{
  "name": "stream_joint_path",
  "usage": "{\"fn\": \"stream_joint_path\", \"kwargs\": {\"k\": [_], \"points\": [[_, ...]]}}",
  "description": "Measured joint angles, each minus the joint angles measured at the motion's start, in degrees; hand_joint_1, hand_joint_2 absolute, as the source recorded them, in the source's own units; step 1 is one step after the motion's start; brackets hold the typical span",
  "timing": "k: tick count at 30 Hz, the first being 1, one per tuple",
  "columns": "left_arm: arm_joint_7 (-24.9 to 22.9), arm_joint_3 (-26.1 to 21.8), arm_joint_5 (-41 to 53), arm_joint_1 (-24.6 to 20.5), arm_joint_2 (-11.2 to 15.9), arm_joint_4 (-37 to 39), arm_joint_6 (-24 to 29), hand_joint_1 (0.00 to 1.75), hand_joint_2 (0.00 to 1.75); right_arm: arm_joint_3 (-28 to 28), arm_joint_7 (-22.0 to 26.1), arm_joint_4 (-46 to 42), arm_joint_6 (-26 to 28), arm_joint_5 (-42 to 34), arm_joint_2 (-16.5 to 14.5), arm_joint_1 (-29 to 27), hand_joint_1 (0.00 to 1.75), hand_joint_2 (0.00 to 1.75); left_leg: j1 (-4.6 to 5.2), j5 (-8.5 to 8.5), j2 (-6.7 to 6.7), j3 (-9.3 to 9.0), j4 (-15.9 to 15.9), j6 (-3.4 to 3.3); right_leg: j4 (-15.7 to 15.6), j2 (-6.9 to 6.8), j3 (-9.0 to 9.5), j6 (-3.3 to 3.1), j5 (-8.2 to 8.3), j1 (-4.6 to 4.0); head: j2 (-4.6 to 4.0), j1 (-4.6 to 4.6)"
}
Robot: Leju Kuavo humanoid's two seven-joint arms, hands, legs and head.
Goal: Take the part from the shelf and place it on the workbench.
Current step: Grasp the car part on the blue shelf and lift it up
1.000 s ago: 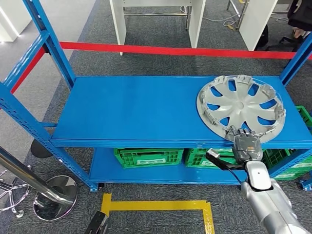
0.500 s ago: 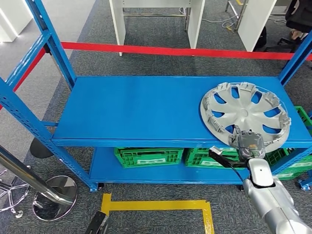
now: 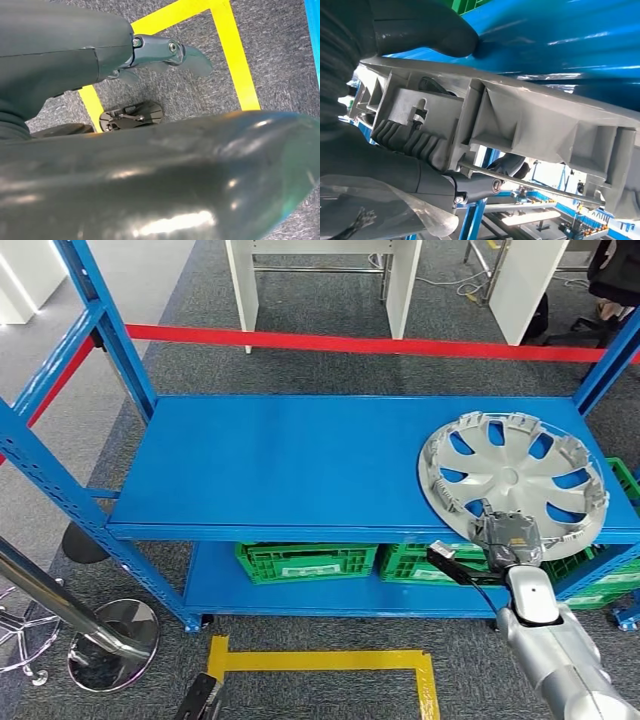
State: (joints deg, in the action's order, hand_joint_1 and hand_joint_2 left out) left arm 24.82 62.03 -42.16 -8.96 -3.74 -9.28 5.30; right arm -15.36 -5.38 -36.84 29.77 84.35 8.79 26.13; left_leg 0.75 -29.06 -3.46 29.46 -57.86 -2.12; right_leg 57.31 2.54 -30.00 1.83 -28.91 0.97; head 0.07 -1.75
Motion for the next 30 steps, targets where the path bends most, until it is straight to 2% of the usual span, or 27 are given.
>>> {"fn": "stream_joint_path", "kwargs": {"k": [4, 6, 12, 19, 30], "points": [[0.36, -0.1, -0.59, 0.52, -0.03, 0.0, 0.41, 0.0, 0.0, -3.24, -8.34, -11.42, 8.16, 4.85, 1.33, -5.65, 1.75, 1.75, 0.06, 0.11, -0.25, 0.31, -0.01, -0.15, 0.0, -0.33, -0.2, 0.02, 0.0, 0.09, 0.0, 0.0], [0.49, -0.15, -0.68, 0.78, -0.04, 0.01, 0.51, 0.0, 0.0, -6.56, -11.69, -16.85, 9.69, 5.47, 2.31, -7.2, 1.75, 1.75, 0.07, 0.11, -0.21, 0.4, -0.01, -0.16, 0.01, -0.28, -0.35, 0.02, -0.01, 0.11, 0.0, -0.03], [0.68, -0.25, -0.86, 0.89, -0.08, 0.01, 0.54, 0.0, 0.0, -12.09, -14.63, -25.53, 9.84, 5.64, 4.57, -9.27, 1.75, 1.75, 0.06, 0.11, -0.38, 0.72, 0.0, -0.15, 0.02, -0.47, -0.59, 0.02, -0.09, 0.11, 0.0, -0.01], [1.19, -0.58, -1.08, 0.92, -0.08, 0.0, 0.58, 0.0, 0.0, -18.93, -20.21, -33.77, 9.84, 5.54, 8.63, -9.23, 1.75, 1.75, 0.06, 0.11, -0.42, 1.02, 0.0, -0.15, 0.02, -0.52, -0.84, 0.02, -0.09, 0.13, 0.0, 0.0], [1.27, -1.03, -1.14, 0.93, -0.08, -0.01, 0.62, 0.0, 0.0, -23.18, -21.36, -38.49, 9.82, 5.49, 11.28, -9.05, 1.75, 1.75, 0.06, 0.1, -0.42, 1.09, 0.0, -0.16, 0.01, -0.53, -0.91, 0.02, -0.1, 0.13, 0.0, -0.02]]}}
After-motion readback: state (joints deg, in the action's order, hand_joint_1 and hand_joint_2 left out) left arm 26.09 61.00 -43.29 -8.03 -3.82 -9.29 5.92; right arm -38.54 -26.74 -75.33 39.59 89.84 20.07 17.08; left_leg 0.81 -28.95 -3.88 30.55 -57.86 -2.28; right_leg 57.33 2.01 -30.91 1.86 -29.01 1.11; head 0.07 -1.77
